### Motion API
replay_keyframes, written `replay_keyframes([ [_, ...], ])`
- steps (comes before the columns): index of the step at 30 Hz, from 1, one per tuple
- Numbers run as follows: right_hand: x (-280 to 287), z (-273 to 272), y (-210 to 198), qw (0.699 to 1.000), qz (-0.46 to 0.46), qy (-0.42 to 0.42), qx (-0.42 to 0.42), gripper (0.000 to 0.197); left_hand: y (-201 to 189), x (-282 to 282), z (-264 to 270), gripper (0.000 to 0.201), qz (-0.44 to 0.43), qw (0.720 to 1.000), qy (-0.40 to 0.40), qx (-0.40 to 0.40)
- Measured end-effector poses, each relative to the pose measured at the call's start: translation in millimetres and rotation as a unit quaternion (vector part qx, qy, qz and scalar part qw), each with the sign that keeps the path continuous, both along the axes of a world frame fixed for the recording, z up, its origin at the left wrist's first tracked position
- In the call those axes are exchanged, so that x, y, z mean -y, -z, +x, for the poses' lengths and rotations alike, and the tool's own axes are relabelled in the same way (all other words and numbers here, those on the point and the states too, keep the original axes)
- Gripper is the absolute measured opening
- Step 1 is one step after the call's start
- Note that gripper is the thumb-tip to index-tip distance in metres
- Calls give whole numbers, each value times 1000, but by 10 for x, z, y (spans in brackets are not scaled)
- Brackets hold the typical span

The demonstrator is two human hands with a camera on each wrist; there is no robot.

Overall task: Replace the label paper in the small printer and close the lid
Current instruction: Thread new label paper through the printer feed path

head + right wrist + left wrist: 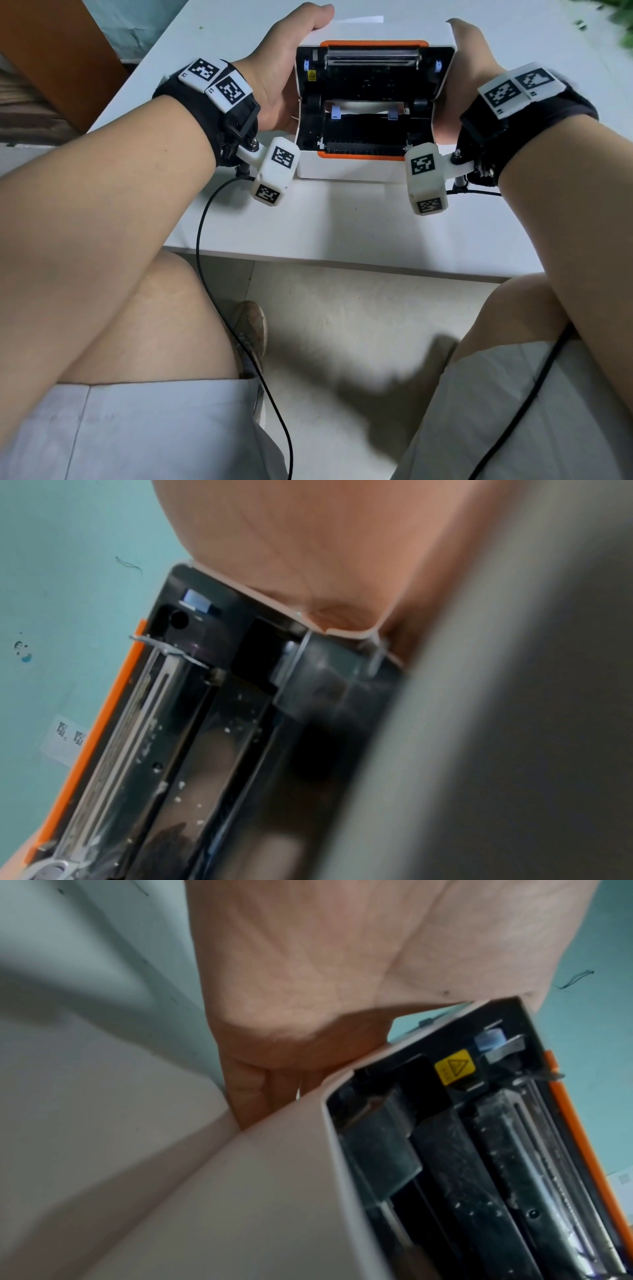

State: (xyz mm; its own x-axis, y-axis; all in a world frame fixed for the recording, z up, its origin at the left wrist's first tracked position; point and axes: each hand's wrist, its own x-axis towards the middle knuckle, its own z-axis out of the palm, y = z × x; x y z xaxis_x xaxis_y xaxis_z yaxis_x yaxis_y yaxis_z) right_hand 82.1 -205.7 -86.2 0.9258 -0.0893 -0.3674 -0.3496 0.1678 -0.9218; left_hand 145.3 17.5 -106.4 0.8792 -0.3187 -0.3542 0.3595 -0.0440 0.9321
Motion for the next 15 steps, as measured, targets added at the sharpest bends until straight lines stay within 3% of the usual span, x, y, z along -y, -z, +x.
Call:
replay_keyframes([
  [6, -84, -172, -135, 1000, 10, 7, -12, 45, -14, 18, -45, 78, -1, 1000, -3, 1],
  [15, -157, -150, -142, 998, -47, 24, -20, 58, -12, 35, -80, 75, -28, 1000, 1, -3],
])
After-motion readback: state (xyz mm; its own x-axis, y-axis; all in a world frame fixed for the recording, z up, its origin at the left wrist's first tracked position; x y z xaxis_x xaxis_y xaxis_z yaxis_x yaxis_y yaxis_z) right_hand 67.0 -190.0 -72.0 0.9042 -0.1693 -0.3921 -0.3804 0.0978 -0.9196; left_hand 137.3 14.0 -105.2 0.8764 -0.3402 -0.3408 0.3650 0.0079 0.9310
